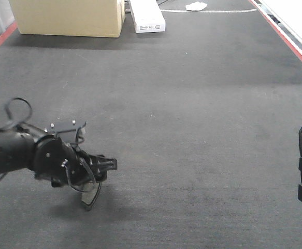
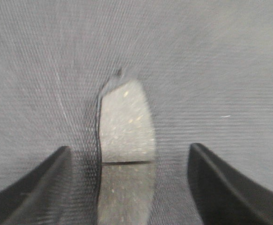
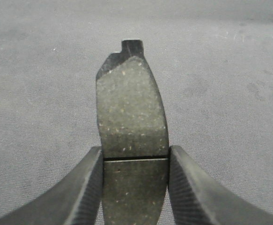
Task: Move and align brake pads A on conveyor
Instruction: 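Lower the left gripper to the belt and open to release its pad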
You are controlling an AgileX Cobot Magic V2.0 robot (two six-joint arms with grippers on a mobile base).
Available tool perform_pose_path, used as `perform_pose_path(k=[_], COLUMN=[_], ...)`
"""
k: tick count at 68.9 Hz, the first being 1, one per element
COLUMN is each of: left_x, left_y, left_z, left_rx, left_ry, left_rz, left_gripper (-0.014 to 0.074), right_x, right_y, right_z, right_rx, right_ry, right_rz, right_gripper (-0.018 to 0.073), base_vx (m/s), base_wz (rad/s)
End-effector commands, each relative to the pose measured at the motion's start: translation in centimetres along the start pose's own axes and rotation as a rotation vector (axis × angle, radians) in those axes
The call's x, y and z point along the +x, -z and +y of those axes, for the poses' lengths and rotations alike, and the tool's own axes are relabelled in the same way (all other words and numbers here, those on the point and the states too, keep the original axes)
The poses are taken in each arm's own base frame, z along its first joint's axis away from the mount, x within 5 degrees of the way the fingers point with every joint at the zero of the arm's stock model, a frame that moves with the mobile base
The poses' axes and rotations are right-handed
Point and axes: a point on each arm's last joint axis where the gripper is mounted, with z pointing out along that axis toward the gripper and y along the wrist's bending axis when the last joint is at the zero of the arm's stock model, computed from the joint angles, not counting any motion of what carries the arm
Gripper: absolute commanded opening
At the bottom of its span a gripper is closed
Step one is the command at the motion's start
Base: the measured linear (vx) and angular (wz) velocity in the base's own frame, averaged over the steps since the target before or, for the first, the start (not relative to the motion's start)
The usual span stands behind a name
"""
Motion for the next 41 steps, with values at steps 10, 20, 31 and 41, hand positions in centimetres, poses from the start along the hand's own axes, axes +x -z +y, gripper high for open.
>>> perform_pose_path(k=[10,20,31,41], left_x=[-0.5,1.9,4.6,7.0], left_y=[8.9,12.7,16.6,19.2], left_z=[-1.8,-1.0,1.3,3.2], left_rx=[0.102,0.156,0.211,0.257], left_ry=[-0.171,-0.214,-0.210,-0.201], left_rz=[-0.253,-0.345,-0.452,-0.539], left_gripper=[0.0510,0.0479,0.0412,0.0304], right_x=[-1.7,-1.7,-1.7,-1.7], right_y=[0.6,0.6,0.6,0.6], right_z=[-0.1,-0.1,-0.1,-0.1], right_rx=[0.010,0.010,0.010,0.010], right_ry=[0.001,0.001,0.001,0.001], right_rz=[-0.119,-0.119,-0.119,-0.119], right_gripper=[0.0070,0.0070,0.0070,0.0070], base_vx=[0.00,0.00,0.00,0.00], base_wz=[0.00,0.00,0.00,0.00])
